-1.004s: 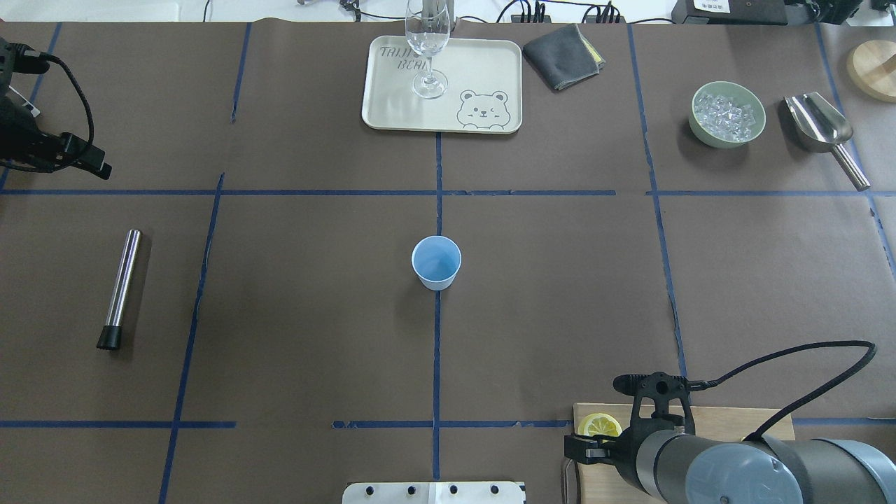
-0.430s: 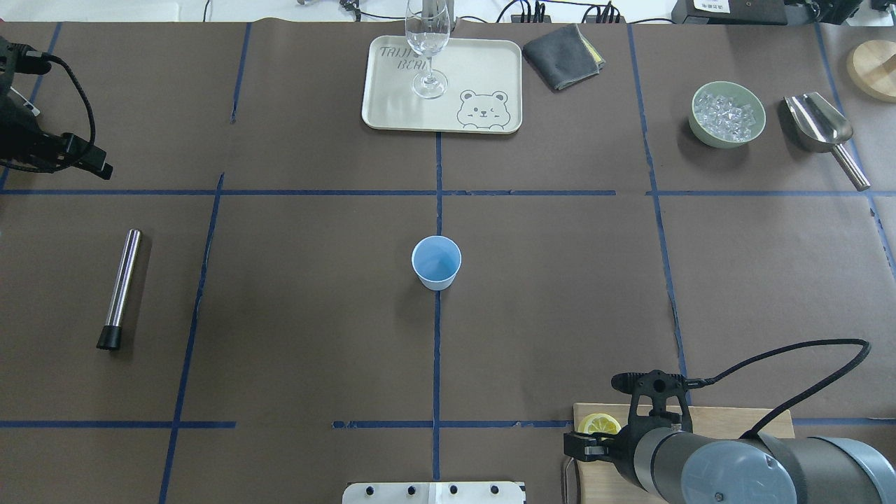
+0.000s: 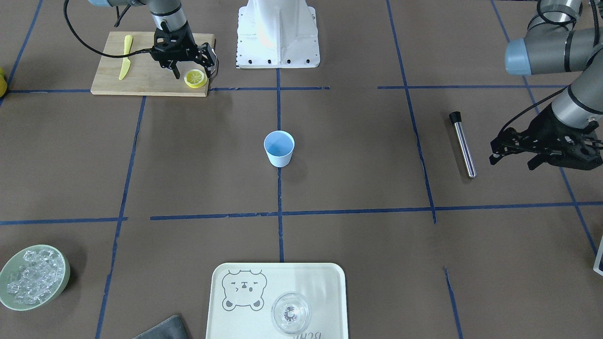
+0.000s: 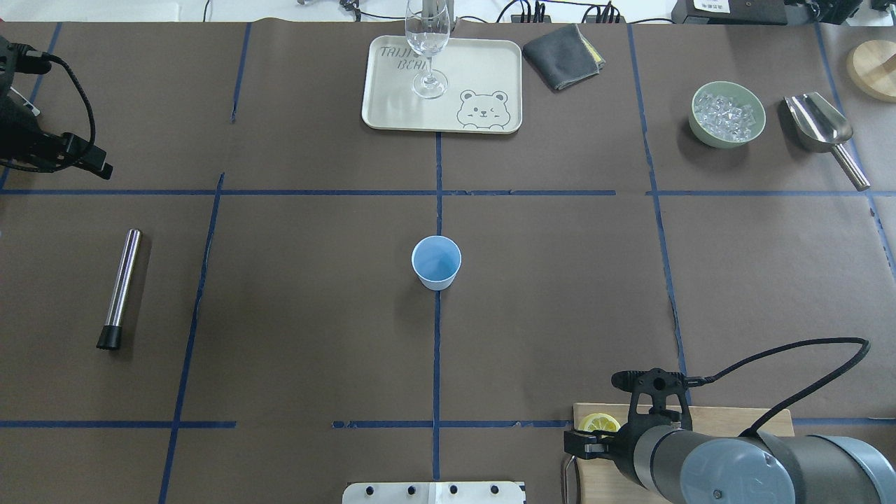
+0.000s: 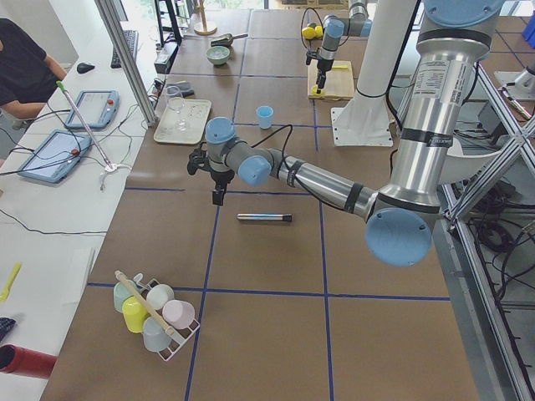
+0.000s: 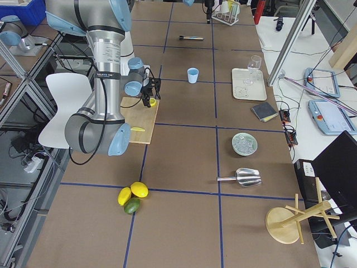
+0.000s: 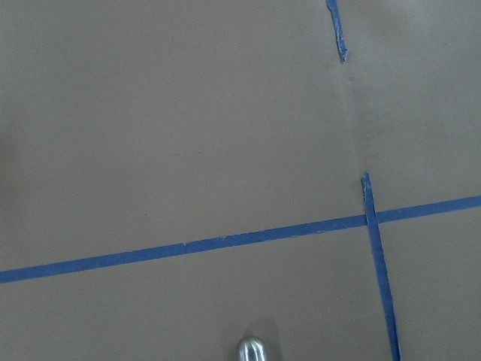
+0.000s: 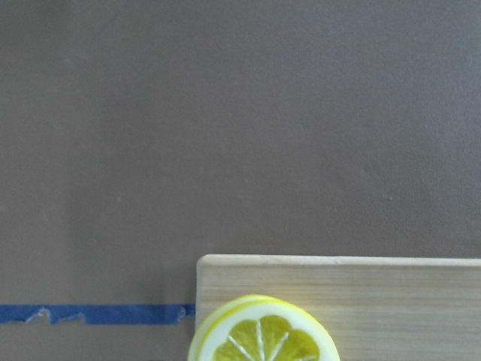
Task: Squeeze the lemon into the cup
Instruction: 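Close the right gripper on the lemon slice's edge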
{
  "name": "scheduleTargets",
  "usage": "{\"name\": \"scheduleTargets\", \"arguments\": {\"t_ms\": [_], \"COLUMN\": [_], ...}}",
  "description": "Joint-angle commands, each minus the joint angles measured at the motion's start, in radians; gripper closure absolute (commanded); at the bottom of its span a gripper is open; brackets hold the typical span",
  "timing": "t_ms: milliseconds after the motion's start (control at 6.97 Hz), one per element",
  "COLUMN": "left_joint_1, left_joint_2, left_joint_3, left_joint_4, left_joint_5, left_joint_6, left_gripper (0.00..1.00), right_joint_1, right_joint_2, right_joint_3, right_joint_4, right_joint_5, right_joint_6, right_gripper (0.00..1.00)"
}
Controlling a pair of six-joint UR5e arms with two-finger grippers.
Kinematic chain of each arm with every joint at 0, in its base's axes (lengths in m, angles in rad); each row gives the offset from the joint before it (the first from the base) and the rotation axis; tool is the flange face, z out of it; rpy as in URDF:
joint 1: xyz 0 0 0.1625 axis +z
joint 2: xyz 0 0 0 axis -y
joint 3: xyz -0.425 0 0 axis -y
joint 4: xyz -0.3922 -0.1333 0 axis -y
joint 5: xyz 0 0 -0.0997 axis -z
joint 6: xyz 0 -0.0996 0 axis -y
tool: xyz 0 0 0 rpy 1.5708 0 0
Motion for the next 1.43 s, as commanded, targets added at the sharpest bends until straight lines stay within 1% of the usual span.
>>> {"name": "scheduleTargets", "arguments": {"t_ms": [0,430,574,717,1004,1291], "left_joint_1": [0.000,0.000,0.000,0.000,0.000,0.000], "left_joint_2": [0.001,0.001,0.001,0.001,0.001,0.001], "left_joint_3": [-0.002,-0.002,-0.002,-0.002,-0.008,-0.008], "left_joint_4": [0.000,-0.001,-0.001,-0.001,0.000,0.000], "left_joint_5": [0.004,0.002,0.002,0.002,0.004,0.002], "left_joint_6": [0.000,0.000,0.000,0.000,-0.005,-0.005], "left_gripper": [0.00,0.00,0.00,0.00,0.00,0.00], "right_joint_1": [0.002,0.008,0.011,0.018,0.022,0.025], "right_joint_2": [0.022,0.033,0.033,0.032,0.032,0.030], "right_joint_3": [-0.026,-0.028,-0.028,-0.025,-0.023,-0.022], "right_joint_4": [0.000,-0.002,-0.002,-0.002,-0.002,-0.002], "right_joint_5": [0.000,0.002,0.003,0.008,0.011,0.011], "right_joint_6": [0.000,0.000,0.000,0.000,0.000,0.000], "right_gripper": [0.00,0.01,0.04,0.09,0.23,0.34]}}
